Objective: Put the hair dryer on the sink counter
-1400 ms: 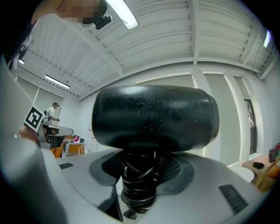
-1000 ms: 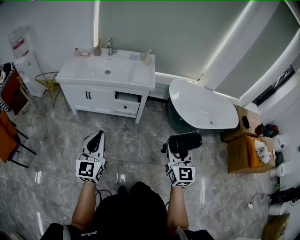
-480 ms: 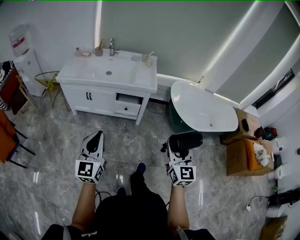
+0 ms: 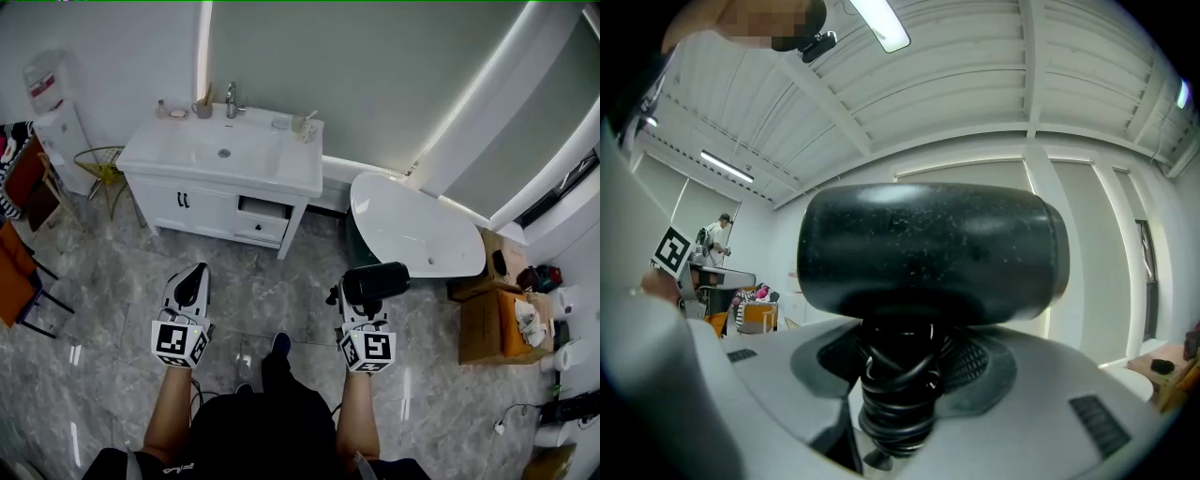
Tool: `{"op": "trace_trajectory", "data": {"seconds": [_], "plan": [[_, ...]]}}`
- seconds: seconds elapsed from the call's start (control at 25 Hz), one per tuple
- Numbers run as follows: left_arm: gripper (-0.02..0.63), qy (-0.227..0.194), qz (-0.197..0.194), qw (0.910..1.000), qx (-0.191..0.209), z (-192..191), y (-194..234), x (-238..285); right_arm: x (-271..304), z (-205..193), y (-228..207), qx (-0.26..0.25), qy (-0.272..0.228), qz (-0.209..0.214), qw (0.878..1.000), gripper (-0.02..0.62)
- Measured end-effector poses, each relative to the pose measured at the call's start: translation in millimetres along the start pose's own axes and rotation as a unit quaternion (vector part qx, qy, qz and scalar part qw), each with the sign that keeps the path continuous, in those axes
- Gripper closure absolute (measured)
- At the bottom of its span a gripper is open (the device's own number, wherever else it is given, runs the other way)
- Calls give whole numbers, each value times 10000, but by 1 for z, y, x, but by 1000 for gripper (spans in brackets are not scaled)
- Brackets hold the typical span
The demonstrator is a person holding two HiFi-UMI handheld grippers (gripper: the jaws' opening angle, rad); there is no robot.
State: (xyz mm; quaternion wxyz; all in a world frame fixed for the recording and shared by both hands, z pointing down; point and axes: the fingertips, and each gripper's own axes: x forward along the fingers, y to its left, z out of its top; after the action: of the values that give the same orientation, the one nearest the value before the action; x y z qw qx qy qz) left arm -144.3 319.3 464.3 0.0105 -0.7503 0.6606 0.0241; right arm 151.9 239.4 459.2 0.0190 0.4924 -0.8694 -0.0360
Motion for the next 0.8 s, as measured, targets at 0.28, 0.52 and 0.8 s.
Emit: {"op": "trace_trajectory", "data": {"seconds": [0.28, 0.52, 0.8], "plan": [[583, 13, 34, 10000, 54, -1, 0, 53, 45, -6, -33, 33, 0, 79, 10000, 383], [583, 82, 67, 9999, 124, 5, -9, 109, 88, -6, -71, 133, 47, 179, 9997, 383], [583, 137, 213, 9994, 237, 9, -24, 176, 142, -14, -126, 120, 121, 297, 9994, 383]]}}
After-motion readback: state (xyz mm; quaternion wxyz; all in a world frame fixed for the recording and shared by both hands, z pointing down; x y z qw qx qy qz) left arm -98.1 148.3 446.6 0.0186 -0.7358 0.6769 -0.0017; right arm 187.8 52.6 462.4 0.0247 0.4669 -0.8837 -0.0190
